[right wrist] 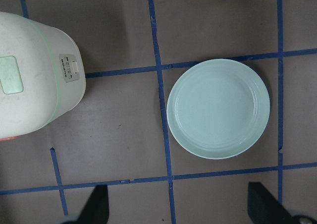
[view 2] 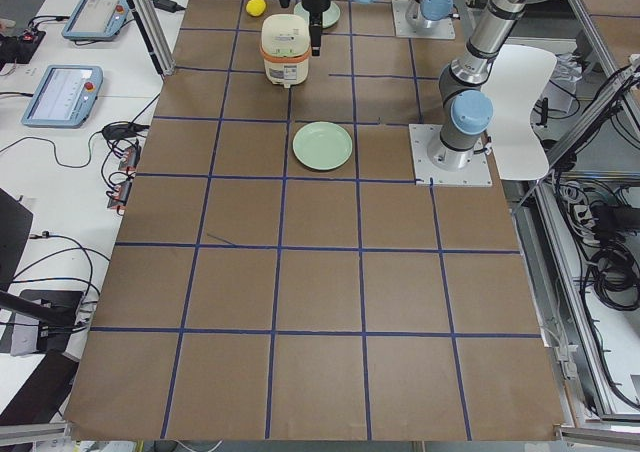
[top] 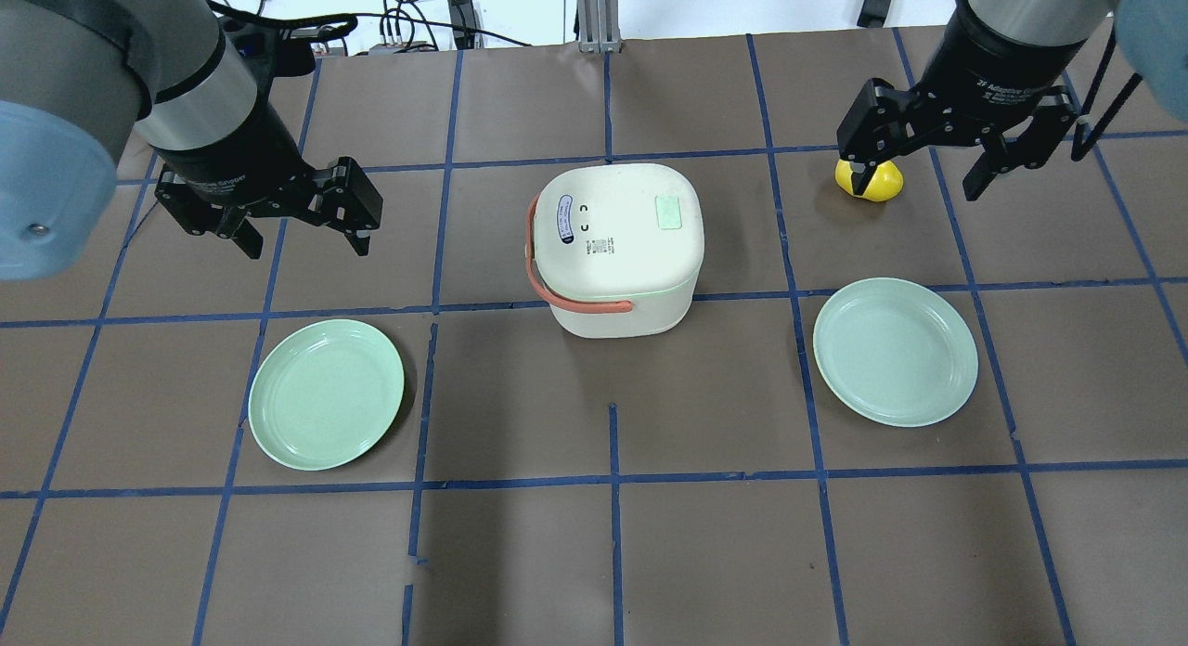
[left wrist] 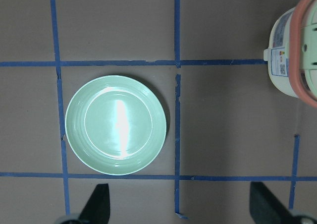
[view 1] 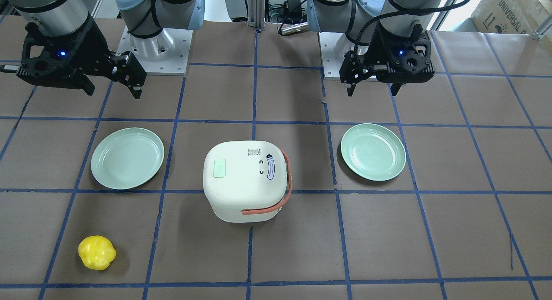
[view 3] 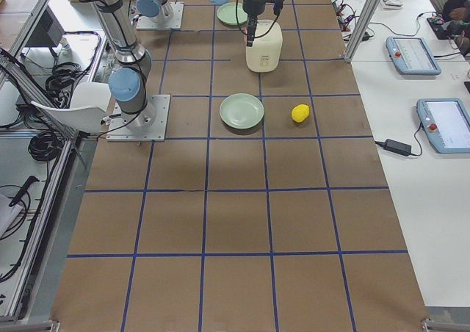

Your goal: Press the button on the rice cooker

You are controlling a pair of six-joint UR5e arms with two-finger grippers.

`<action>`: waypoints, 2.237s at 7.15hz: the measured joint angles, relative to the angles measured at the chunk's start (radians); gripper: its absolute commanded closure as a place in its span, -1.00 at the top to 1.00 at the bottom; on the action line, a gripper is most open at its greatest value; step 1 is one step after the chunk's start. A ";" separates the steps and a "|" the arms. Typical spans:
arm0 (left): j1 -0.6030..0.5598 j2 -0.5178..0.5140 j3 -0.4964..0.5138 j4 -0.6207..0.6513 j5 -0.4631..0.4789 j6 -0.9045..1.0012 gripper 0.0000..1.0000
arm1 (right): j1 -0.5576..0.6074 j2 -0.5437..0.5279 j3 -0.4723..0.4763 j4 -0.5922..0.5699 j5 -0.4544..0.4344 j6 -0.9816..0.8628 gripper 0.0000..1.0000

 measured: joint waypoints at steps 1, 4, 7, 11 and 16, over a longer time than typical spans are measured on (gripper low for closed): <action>0.000 0.000 0.000 0.000 0.000 0.000 1.00 | 0.000 0.000 0.000 0.001 0.004 0.001 0.99; 0.000 0.000 0.000 0.000 0.000 0.000 1.00 | 0.000 0.001 0.001 0.000 0.012 0.002 0.96; 0.000 0.000 0.000 0.000 0.000 0.000 1.00 | 0.000 0.003 0.001 0.000 0.011 0.001 0.74; 0.000 0.000 0.000 0.000 0.000 0.000 1.00 | 0.000 0.004 0.001 -0.027 0.012 -0.100 -0.16; 0.000 0.000 0.000 0.000 0.000 0.000 1.00 | 0.000 0.003 0.008 -0.034 0.070 -0.199 -0.90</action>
